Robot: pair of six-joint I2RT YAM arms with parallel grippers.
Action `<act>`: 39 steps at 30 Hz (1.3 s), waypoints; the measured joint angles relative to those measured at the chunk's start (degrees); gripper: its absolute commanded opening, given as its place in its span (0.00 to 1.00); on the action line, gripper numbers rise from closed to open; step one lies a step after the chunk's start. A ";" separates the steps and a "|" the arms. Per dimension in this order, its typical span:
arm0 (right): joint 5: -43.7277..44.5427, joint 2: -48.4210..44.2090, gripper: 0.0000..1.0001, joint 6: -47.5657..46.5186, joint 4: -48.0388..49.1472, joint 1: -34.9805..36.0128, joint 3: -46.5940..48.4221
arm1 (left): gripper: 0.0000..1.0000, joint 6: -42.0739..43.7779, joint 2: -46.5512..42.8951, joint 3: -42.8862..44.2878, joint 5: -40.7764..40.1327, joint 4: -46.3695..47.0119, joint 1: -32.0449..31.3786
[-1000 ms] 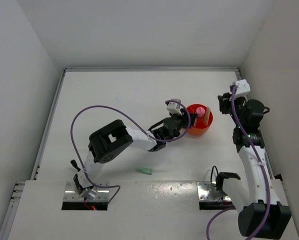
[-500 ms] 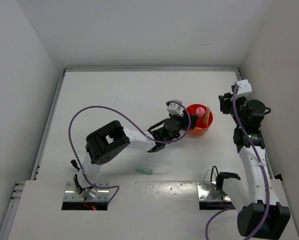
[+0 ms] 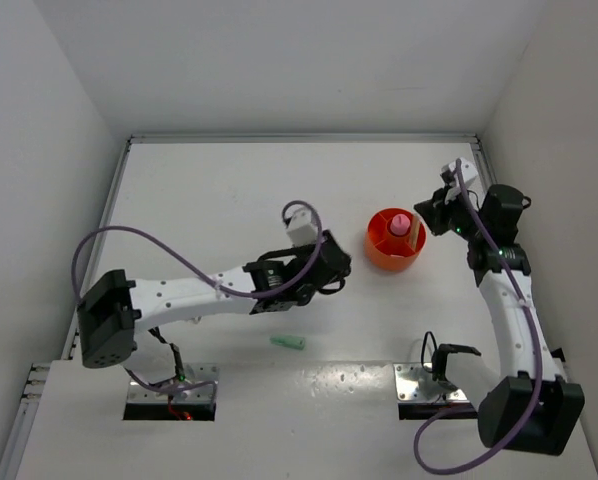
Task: Sort the stationery into containers
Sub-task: Pick up the pen from the center of the board.
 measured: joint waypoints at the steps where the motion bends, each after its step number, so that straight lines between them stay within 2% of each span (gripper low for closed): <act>1: -2.27 1.97 0.14 -0.48 -2.27 0.00 1.51 | 0.59 -5.62 -1.88 -2.49 0.79 -5.20 0.04; 4: -6.97 6.73 0.43 -1.18 -6.82 -0.02 5.14 | 0.71 -20.02 -4.94 -10.38 3.82 -20.06 -0.44; 5: -8.07 7.80 0.48 -1.38 -7.93 -0.02 5.95 | 0.74 -24.39 -5.40 -12.87 4.87 -24.22 -0.96; 8: -9.84 8.66 0.48 -1.92 -9.84 -0.02 6.54 | 0.84 -35.06 -6.86 -17.09 6.36 -36.22 -4.37; 14: -10.16 8.04 0.48 -1.79 -10.08 -0.02 6.51 | 0.85 -43.39 -7.76 -15.41 6.80 -48.83 -6.82; 17: -9.94 7.45 0.48 -1.57 -10.01 -0.02 6.51 | 0.85 -44.81 -5.20 -13.92 7.28 -50.23 -6.84; 23: -9.62 7.08 0.48 -1.01 -9.62 -0.02 6.51 | 0.76 -46.01 -1.60 -13.81 9.03 -48.50 -6.78; 26: -9.46 7.08 0.48 -0.96 -9.62 -0.02 6.51 | 0.71 -46.14 -1.55 -13.81 9.86 -46.60 -6.36; 28: -9.31 6.99 0.48 -0.87 -9.62 -0.02 6.51 | 0.63 -46.23 -1.22 -13.81 10.16 -45.29 -5.95; 38: -8.63 5.70 0.48 -0.83 -9.40 -0.02 6.40 | 0.62 -46.16 4.81 -13.84 13.75 -40.96 -5.09; 39: -8.61 5.60 0.48 -0.85 -9.38 -0.02 6.38 | 0.60 -46.16 4.98 -13.84 13.99 -40.72 -5.09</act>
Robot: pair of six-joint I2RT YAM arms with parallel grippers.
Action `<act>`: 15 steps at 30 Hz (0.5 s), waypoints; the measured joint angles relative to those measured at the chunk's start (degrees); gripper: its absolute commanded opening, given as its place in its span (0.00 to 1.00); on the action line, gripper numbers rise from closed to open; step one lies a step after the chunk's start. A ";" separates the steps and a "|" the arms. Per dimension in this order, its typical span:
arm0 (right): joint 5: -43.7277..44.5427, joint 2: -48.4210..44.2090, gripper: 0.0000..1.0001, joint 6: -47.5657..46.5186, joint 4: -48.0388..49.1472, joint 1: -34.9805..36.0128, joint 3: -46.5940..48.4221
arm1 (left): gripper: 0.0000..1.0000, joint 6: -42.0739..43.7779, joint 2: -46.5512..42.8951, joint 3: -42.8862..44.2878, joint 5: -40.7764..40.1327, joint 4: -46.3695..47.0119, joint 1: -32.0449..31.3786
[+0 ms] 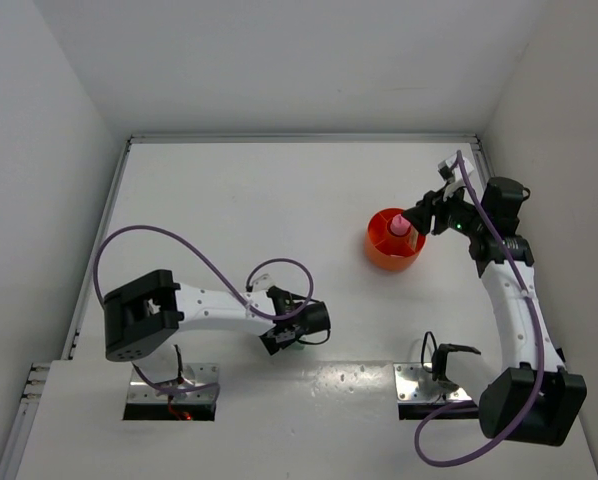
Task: Sort the stationery into containers
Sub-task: Pick up the pen from the center of the board.
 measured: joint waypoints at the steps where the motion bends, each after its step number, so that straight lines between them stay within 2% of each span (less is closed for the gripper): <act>1: 0.00 -0.07 0.48 0.02 0.00 0.00 -0.02 | 0.55 -0.04 0.24 -0.02 0.20 0.26 0.00; 3: 0.00 -0.11 0.48 0.00 0.07 0.00 -0.04 | 0.49 0.02 0.61 -0.37 0.74 0.90 0.22; 4: 0.00 -0.13 0.48 0.02 0.09 0.00 -0.04 | 0.43 -0.02 0.79 -0.61 0.87 1.16 0.37; 8: 0.28 -0.39 0.48 0.00 0.11 0.00 -0.13 | 0.33 0.00 1.29 -2.01 1.49 1.77 1.20; 10: 0.44 -0.46 0.48 0.04 0.13 0.00 -0.15 | 0.33 -0.02 1.22 -2.12 1.79 1.75 1.49; 15: 0.81 -0.63 0.48 0.09 0.13 0.00 -0.15 | 0.25 -0.02 1.20 -1.75 1.40 1.79 1.77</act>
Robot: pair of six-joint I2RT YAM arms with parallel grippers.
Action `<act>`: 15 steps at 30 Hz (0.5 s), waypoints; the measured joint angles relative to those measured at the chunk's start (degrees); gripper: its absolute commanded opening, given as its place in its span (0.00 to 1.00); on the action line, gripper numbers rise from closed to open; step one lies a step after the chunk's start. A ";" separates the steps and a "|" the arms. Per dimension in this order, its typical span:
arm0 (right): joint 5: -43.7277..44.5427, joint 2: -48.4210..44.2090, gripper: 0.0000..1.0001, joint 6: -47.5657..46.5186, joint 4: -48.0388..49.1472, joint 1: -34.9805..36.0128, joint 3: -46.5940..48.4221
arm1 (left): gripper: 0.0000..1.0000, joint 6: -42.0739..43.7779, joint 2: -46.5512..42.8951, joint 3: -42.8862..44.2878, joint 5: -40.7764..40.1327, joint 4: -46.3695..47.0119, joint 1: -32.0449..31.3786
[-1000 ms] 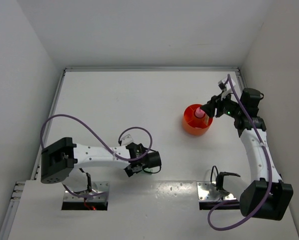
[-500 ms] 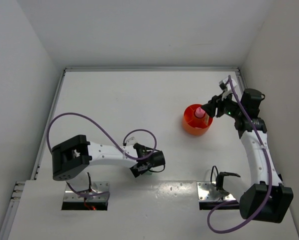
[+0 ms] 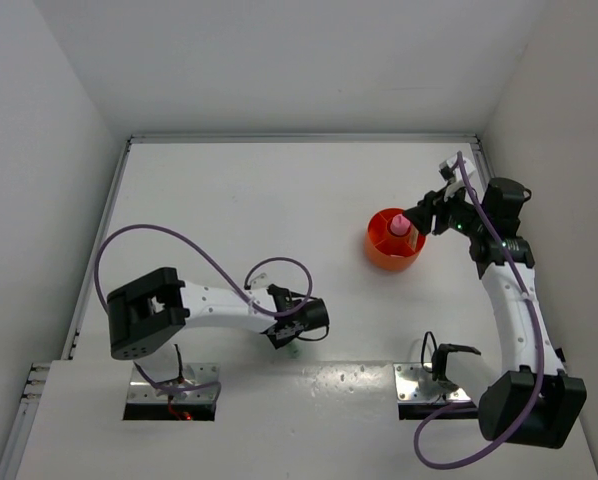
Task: Sort the stationery into containers
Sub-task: Pick up the pen from the center of the board.
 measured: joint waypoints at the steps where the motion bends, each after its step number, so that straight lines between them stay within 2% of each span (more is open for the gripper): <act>1: 0.02 -0.11 0.48 0.00 0.00 -0.07 -0.02 | 0.24 0.00 0.11 0.72 -0.72 -0.44 0.00; 4: 0.09 -0.48 0.48 0.00 0.00 -0.35 -0.07 | 0.17 -0.02 0.61 5.81 -3.72 -1.79 0.07; 8: 0.92 -1.38 0.48 0.07 0.42 -0.55 -0.31 | 0.08 3.65 1.57 17.75 -10.75 -1.55 0.11; 9: 1.62 -1.81 0.74 0.20 0.66 -0.59 -0.50 | 0.06 6.75 1.57 20.35 -12.57 -0.66 0.20; 10: 2.40 -2.25 0.82 0.83 0.90 -0.59 -0.79 | 0.02 9.18 1.57 22.25 -14.29 0.55 0.28; 11: 3.98 -2.84 0.84 0.94 1.62 -0.57 -1.29 | 0.00 12.46 1.57 23.91 -16.33 2.47 0.39; 12: 5.49 -3.52 0.69 1.22 2.51 -0.59 -1.79 | 0.00 16.48 1.55 24.98 -18.21 5.09 0.55; 13: 6.93 -4.24 0.34 1.38 3.28 -0.59 -2.38 | 0.00 20.59 1.55 25.44 -20.20 7.91 0.70; 14: 8.87 -5.18 0.05 1.51 4.42 -0.72 -3.08 | 0.00 25.31 1.55 25.46 -22.16 11.08 0.96; 15: 10.32 -6.08 0.00 2.01 5.38 -0.79 -3.74 | 0.00 29.77 1.60 25.38 -23.54 14.10 1.22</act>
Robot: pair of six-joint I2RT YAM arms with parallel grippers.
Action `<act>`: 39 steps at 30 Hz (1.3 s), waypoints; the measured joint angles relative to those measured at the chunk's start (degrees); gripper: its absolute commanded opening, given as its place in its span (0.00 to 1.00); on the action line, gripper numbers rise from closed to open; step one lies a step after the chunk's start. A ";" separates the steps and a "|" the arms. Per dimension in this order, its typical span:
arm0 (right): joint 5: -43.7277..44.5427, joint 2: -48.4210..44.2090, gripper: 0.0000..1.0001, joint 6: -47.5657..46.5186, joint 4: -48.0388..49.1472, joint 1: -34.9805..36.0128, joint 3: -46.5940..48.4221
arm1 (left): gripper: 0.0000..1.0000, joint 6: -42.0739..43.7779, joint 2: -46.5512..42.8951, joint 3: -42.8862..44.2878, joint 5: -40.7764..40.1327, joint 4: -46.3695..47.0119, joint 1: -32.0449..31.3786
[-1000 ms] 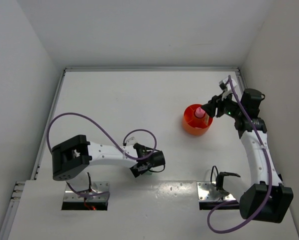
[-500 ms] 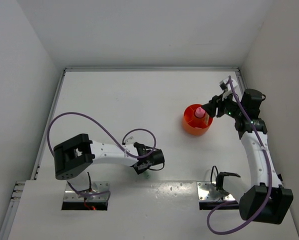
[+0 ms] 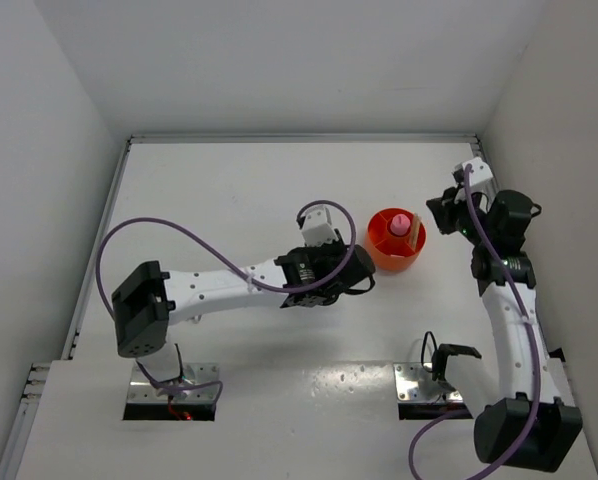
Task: Sort the stationery into containers
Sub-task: Pick up the pen from the center of the board, then place the pen in the storage box.
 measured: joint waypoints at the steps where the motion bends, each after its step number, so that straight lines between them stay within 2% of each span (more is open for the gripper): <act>1: 1.92 -1.14 0.00 1.03 0.96 -0.11 -0.76 | 0.00 3.98 0.28 0.00 -1.46 3.17 0.39; 4: 6.34 -4.33 0.00 2.91 4.24 -0.20 -2.78 | 0.00 13.75 3.80 3.17 -5.77 9.97 2.27; 7: 10.01 -7.30 0.07 4.68 7.48 -0.26 -4.63 | 0.00 20.85 11.80 11.13 -9.18 15.54 3.80; 10: 12.61 -9.03 0.07 5.97 10.19 -0.59 -5.79 | 0.00 27.45 18.23 15.72 -11.37 21.88 4.46; 15: 14.49 -8.83 0.07 7.08 12.28 -1.11 -6.64 | 0.00 37.55 23.12 15.89 -14.01 31.98 4.37; 22: 15.26 -7.82 0.07 7.93 13.14 -1.36 -7.50 | 0.00 50.23 23.23 11.08 -16.79 48.83 2.97; 30: 15.58 -7.82 0.07 8.48 14.08 -1.79 -7.63 | 0.00 56.13 23.21 7.58 -13.20 59.47 1.09; 39: 15.74 -7.82 0.07 8.96 15.06 -2.64 -7.96 | 0.00 57.77 23.23 6.54 -10.19 64.39 1.07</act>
